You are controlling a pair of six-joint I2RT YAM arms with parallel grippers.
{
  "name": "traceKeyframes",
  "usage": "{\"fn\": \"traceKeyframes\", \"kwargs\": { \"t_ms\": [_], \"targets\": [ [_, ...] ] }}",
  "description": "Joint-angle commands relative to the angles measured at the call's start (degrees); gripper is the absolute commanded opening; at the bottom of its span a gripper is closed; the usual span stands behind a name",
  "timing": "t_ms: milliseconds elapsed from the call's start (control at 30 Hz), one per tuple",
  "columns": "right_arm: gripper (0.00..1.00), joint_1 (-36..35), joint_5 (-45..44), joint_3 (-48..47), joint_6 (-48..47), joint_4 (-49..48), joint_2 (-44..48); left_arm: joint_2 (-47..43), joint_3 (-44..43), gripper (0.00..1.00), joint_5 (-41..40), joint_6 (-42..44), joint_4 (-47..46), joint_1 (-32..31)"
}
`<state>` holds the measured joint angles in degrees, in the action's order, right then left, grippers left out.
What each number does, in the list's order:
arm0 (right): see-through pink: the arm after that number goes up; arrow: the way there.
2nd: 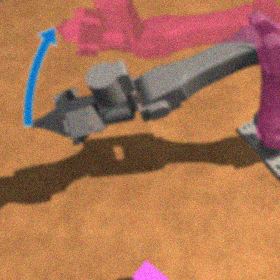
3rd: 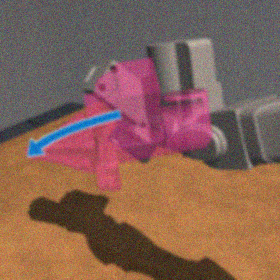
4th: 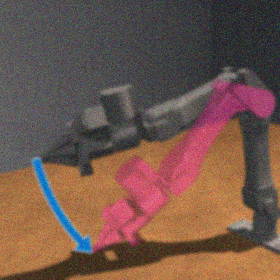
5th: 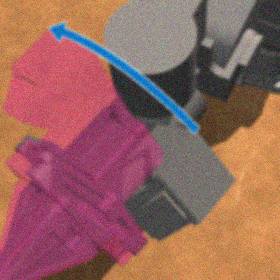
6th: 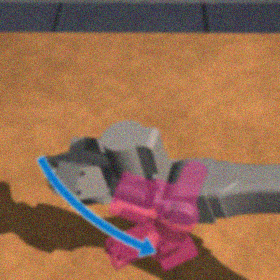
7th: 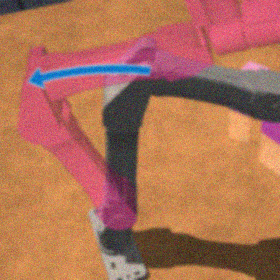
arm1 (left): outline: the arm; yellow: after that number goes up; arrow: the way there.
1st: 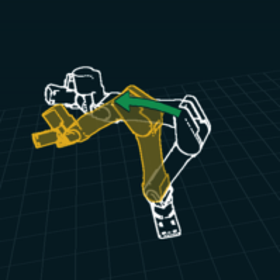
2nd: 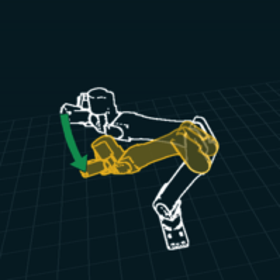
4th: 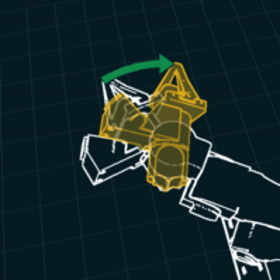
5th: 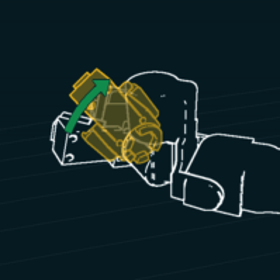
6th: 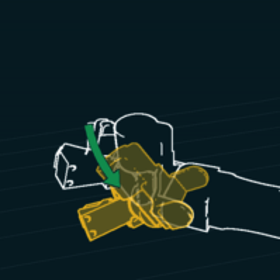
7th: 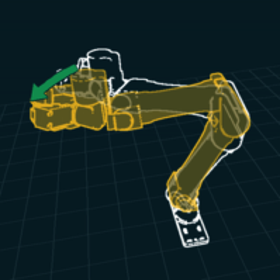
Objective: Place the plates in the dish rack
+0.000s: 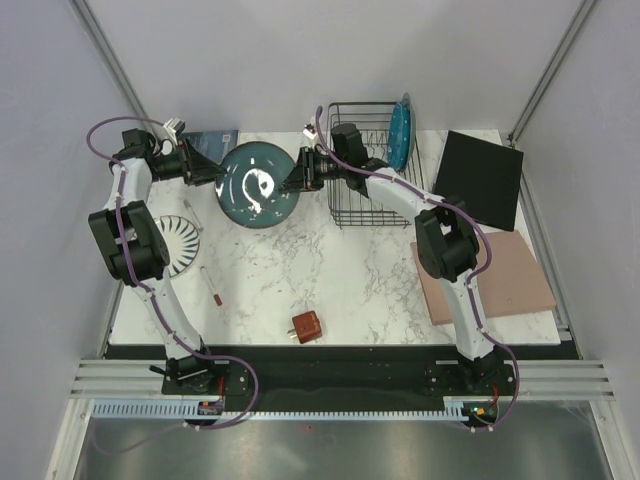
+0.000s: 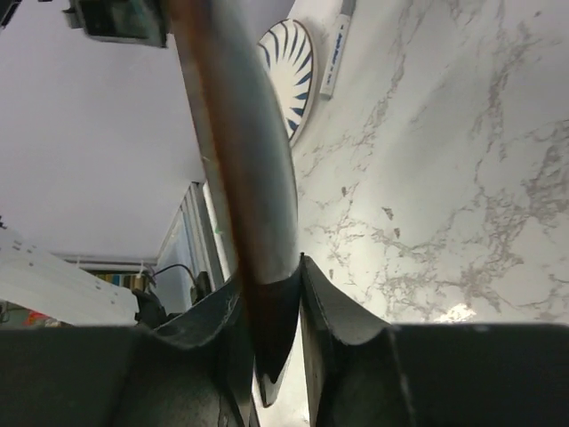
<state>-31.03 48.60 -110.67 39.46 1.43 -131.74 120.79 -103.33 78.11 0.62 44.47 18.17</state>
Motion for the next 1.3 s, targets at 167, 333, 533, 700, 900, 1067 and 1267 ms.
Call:
{"fn": "traceKeyframes", "kwargs": {
  "t_ms": [167,333,533,700,900,1067,1267],
  "targets": [
    [0.00,0.9,-5.4,-4.3,-7.2,3.0,9.1,-7.1,-1.5,0.52,3.9,-3.5,1.7,-1.0],
    [0.00,2.4,-8.0,-3.8,-9.4,5.9,11.2,-7.1,-1.9,0.56,3.1,-3.6,1.7,-0.7],
    [0.00,6.8,-22.5,-13.6,-15.7,16.3,13.2,-8.1,-6.2,0.58,-6.0,-2.1,1.9,2.6],
    [0.00,9.4,-41.3,-20.6,-24.9,18.3,16.2,-11.2,-7.4,0.59,-30.1,0.8,2.6,1.7],
    [0.00,7.2,-69.3,-14.0,-29.6,8.9,22.0,-14.6,-2.5,0.57,-37.0,2.1,-1.2,-1.6],
    [0.00,3.3,-92.3,-11.3,-35.4,5.1,21.0,-16.8,1.6,0.57,-36.4,1.6,-2.9,-2.8],
    [0.00,0.2,-110.4,-15.6,-45.2,0.4,14.7,-19.7,7.4,0.57,-36.5,2.5,-5.4,-3.7]
  ]
}}
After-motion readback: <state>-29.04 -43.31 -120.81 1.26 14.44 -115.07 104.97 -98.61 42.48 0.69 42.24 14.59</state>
